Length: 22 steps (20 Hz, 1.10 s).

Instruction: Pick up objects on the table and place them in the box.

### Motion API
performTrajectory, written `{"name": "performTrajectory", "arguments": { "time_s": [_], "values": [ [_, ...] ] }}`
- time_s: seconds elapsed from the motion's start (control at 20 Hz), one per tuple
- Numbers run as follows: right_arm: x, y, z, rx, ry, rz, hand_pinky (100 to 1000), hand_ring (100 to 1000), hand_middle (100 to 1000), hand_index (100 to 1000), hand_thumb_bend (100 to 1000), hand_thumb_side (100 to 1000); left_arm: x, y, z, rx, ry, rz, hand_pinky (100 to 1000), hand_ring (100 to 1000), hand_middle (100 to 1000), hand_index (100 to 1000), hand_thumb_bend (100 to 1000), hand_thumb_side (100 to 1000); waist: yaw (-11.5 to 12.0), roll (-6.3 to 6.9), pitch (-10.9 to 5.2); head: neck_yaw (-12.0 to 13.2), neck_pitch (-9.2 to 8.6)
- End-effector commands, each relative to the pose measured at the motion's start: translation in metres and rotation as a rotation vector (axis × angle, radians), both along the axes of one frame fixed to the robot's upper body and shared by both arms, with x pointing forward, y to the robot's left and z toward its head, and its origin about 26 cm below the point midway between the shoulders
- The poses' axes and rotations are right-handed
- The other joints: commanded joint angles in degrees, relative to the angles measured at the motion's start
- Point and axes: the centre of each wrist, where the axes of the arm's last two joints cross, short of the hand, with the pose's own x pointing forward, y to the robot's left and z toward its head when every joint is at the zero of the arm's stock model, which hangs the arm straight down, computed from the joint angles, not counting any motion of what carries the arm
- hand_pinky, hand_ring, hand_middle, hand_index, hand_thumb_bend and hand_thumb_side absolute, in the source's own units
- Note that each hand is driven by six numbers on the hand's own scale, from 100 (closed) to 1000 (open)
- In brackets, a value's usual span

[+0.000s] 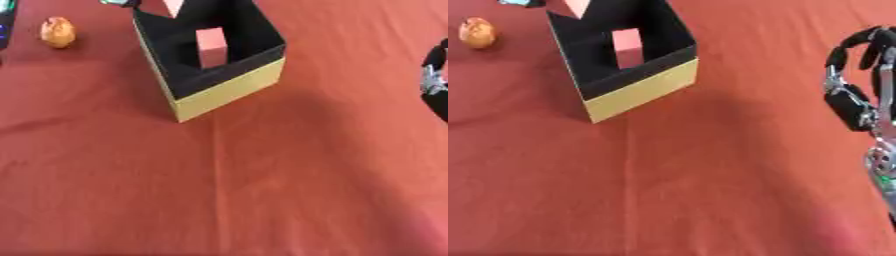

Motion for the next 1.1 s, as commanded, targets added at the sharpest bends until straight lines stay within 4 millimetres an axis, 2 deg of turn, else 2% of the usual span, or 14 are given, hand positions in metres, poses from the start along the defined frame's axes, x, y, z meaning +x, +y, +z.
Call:
{"name": "performTrajectory", "arguments": {
  "time_s": [0.05,0.15,0.3,0.5,0.6,0.75,0.85,1.0,1.1],
  "values": [
    [-0.001,-0.001,0.009,-0.017,-0.023,0.011,100,157,285,512,100,100,0.004,-0.008,0.008,0.078,-0.03,0.005,454,602,608,718,319,155,-0.4,0.01,-0.92,0.4,0.29],
    [-0.001,0.0,0.009,-0.016,-0.024,0.014,100,157,285,512,100,100,0.01,-0.013,0.003,0.078,-0.042,0.042,455,602,606,716,340,153,-0.6,0.02,-0.81,0.6,0.29],
    [0.0,0.001,0.011,-0.013,-0.029,0.025,100,157,285,512,100,100,0.019,-0.022,-0.007,0.051,-0.061,0.067,444,592,605,717,268,143,-1.0,-0.03,-0.57,0.9,0.29],
    [0.001,0.002,0.012,-0.009,-0.032,0.03,100,156,284,512,100,100,0.028,-0.03,-0.021,0.046,-0.05,0.076,461,606,617,732,246,154,-1.5,-0.13,-0.28,1.3,0.29],
    [0.001,0.002,0.012,-0.008,-0.034,0.031,100,156,284,512,100,100,0.03,-0.031,-0.025,0.056,-0.043,0.083,480,623,634,751,264,158,-1.7,-0.11,-0.19,1.3,0.29],
    [0.001,0.002,0.013,-0.007,-0.036,0.031,100,155,284,513,100,100,0.031,-0.032,-0.028,0.058,-0.052,0.086,583,742,772,881,257,158,-1.7,-0.04,-0.09,1.2,0.29],
    [0.001,0.002,0.013,-0.006,-0.037,0.031,100,155,284,513,100,100,0.031,-0.032,-0.028,0.051,-0.062,0.086,635,811,859,949,291,159,-1.7,-0.04,-0.06,1.2,0.29],
    [0.001,0.002,0.012,-0.006,-0.037,0.029,100,155,284,513,100,100,0.029,-0.031,-0.024,0.036,-0.1,0.085,648,828,875,950,323,155,-1.6,-0.06,-0.06,1.2,0.29],
    [0.001,0.002,0.012,-0.006,-0.036,0.028,100,155,284,512,100,100,0.027,-0.029,-0.022,0.009,-0.118,0.072,631,827,885,954,265,128,-1.5,-0.08,-0.11,1.2,0.29]
  ]
}}
